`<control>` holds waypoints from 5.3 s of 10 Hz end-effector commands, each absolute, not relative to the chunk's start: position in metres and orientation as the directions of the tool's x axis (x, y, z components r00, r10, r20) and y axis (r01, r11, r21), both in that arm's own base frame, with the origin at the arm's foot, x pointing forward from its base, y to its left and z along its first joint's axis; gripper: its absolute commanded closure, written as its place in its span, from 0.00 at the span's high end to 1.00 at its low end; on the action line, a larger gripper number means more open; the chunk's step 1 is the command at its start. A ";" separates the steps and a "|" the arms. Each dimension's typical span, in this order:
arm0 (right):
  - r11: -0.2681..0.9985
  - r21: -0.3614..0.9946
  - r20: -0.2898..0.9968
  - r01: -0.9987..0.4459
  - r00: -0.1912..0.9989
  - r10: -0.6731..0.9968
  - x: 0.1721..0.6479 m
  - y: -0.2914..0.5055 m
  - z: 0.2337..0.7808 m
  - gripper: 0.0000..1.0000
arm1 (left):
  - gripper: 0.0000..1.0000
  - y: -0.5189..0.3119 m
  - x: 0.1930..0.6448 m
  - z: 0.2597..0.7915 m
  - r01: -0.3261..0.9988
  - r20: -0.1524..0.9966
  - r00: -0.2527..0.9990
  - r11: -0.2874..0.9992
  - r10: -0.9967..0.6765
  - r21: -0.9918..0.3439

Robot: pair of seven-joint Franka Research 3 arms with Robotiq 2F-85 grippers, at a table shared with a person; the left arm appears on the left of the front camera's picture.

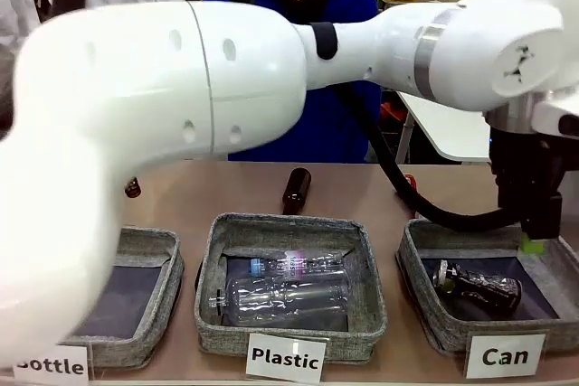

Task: Sort the can waste into the basket.
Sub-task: Pick up the can waste from the table and place it in the right Fabric basket.

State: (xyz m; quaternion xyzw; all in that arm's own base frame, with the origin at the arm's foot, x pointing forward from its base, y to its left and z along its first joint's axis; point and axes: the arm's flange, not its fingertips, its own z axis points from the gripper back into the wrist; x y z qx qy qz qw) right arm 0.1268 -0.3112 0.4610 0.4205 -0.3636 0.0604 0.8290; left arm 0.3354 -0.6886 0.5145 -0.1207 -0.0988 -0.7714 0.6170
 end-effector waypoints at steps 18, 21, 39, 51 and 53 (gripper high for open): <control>0.439 0.809 0.472 -0.391 0.878 -0.087 0.244 -0.177 0.462 1.00 | 1.00 -0.409 0.340 0.498 0.978 0.361 0.151 0.087 -0.920 -0.188; 0.385 0.876 0.404 -0.290 0.877 -0.259 0.263 -0.137 0.469 1.00 | 1.00 -0.312 0.358 0.508 0.890 0.384 0.402 0.256 -0.831 -0.377; 0.241 0.960 0.148 -0.143 0.989 -0.002 0.348 0.027 0.443 1.00 | 1.00 0.130 0.295 0.450 0.266 0.360 0.913 0.392 0.190 -0.881; 0.817 0.539 0.206 0.207 0.908 -0.365 0.358 0.026 0.437 1.00 | 1.00 0.130 0.295 0.450 0.266 0.360 0.913 0.392 0.190 -0.881; 0.693 0.714 0.331 0.100 0.824 -0.460 0.343 0.020 0.445 1.00 | 1.00 0.129 0.297 0.446 0.268 0.366 0.909 0.392 0.201 -0.880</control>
